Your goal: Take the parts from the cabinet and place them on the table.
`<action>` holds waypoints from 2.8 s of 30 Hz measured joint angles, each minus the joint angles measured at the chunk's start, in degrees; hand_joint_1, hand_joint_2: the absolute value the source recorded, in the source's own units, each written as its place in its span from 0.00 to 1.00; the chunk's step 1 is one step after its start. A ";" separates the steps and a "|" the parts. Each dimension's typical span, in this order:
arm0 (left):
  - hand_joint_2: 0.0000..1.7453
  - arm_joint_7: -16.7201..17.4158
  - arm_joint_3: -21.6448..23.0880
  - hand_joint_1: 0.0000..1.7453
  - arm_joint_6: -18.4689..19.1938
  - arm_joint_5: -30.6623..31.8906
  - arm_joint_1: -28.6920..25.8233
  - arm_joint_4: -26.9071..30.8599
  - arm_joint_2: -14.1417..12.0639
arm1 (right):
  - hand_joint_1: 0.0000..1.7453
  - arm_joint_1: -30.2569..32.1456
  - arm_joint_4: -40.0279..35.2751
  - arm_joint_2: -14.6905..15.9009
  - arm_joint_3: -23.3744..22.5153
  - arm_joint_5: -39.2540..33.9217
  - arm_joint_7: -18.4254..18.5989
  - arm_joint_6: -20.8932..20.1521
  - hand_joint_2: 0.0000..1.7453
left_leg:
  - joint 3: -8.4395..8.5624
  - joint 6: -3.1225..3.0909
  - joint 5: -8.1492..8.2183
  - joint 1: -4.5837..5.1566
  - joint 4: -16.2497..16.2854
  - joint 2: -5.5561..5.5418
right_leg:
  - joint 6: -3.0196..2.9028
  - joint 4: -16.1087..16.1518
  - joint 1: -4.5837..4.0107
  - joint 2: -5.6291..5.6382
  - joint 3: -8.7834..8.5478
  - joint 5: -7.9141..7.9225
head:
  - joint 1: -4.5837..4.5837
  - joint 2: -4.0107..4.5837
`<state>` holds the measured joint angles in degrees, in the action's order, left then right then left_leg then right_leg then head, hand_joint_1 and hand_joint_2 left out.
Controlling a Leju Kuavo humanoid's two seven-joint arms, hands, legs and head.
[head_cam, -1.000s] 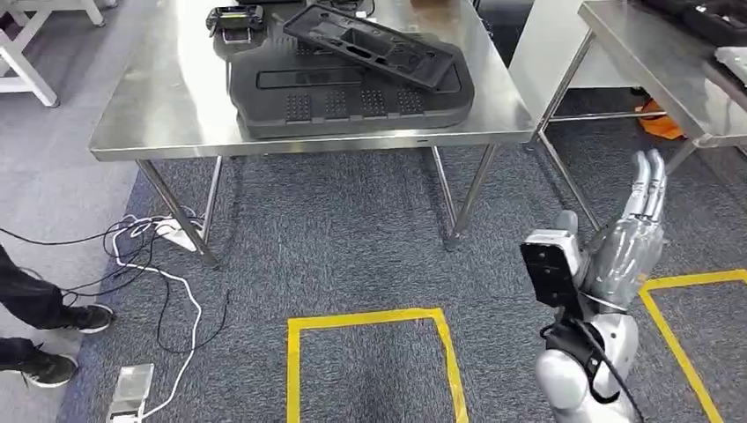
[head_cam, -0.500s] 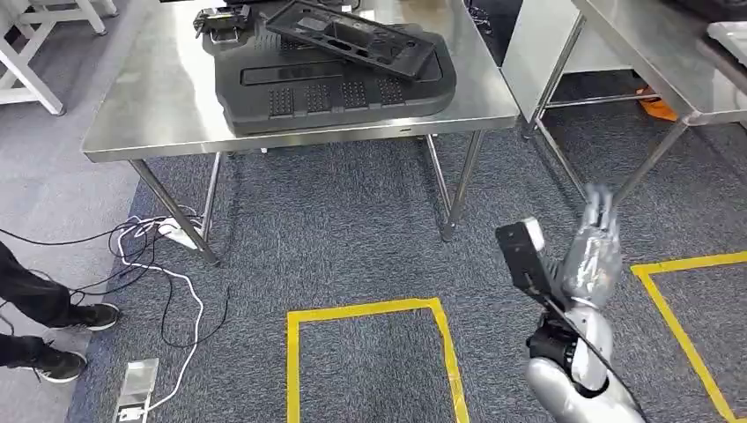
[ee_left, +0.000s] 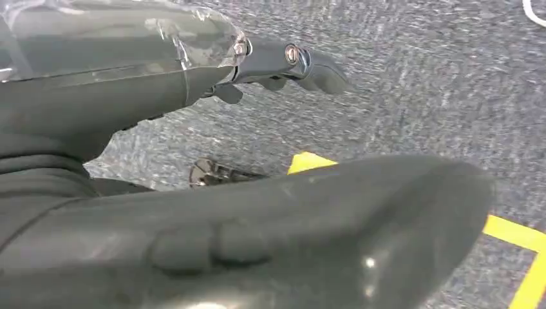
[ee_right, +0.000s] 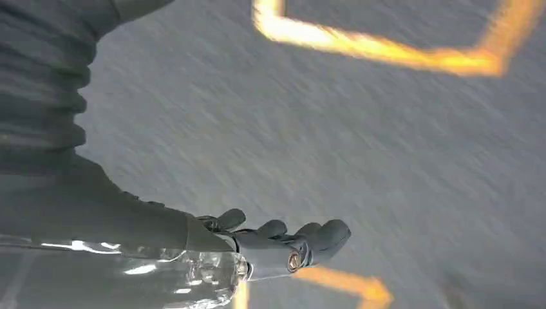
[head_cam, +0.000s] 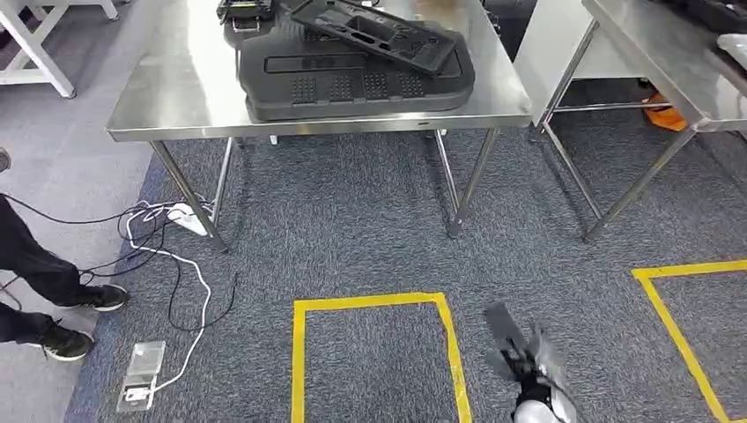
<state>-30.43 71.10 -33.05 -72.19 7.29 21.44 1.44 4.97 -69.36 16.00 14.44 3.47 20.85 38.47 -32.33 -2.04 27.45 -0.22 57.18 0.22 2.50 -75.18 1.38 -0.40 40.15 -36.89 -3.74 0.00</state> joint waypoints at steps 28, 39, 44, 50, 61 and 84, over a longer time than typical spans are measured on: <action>0.00 3.17 0.48 0.00 -0.63 0.20 0.99 0.28 0.00 | 0.00 -5.80 37.39 -9.62 17.03 -31.23 -12.85 -5.84 1.00 | 2.34 -0.16 1.05 0.15 -0.32 0.55 | -0.70 8.35 -0.54 0.38 -3.10 3.53 | -0.18 0.00; 0.00 4.02 0.48 0.00 -1.27 1.07 1.32 1.01 0.00 | 0.00 -6.69 39.75 -10.38 21.23 -37.47 -15.65 -5.53 0.00 | -0.85 1.99 -0.61 0.14 1.63 0.57 | -1.67 16.58 -0.71 0.65 -10.35 6.44 | -0.26 0.00; 0.00 4.02 0.48 0.00 -1.33 1.31 1.29 1.03 0.00 | 0.00 -7.25 39.92 -10.38 23.31 -39.49 -18.10 -5.25 0.00 | -5.64 3.52 8.14 -0.25 13.75 0.17 | -3.63 17.21 -0.42 0.37 -8.42 8.46 | 0.83 0.00; 0.00 4.02 0.48 0.00 -1.33 1.84 1.37 1.05 -0.02 | 0.00 -7.37 40.05 -10.30 25.38 -42.24 -20.94 -3.67 0.00 | 3.25 2.92 3.55 -0.31 3.64 0.14 | -2.85 16.83 -0.51 0.35 -7.03 9.70 | 1.01 0.00; 0.00 4.20 0.57 0.00 -1.16 3.13 1.61 1.11 -0.02 | 0.00 -7.46 40.05 -9.29 28.46 -44.91 -23.43 -1.01 0.00 | 1.19 -0.26 0.63 0.10 0.42 0.63 | -0.17 -0.01 -0.40 0.36 -1.01 -0.50 | -0.11 0.00; 0.00 4.22 0.87 0.00 -0.44 4.04 1.72 1.11 -0.02 | 0.00 -7.66 40.03 -8.61 33.01 -46.37 -22.67 -0.99 1.00 | 1.54 2.61 1.95 0.03 2.01 2.28 | -2.45 16.66 -1.02 -1.57 -9.56 7.32 | 1.31 0.00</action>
<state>-26.21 71.97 -33.48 -68.15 9.01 22.56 1.42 -2.69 -29.33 7.39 47.45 -42.91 -1.81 37.48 -30.79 0.58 29.40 -0.19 59.19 2.51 0.04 -58.52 0.36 -1.97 30.59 -29.56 -2.43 0.00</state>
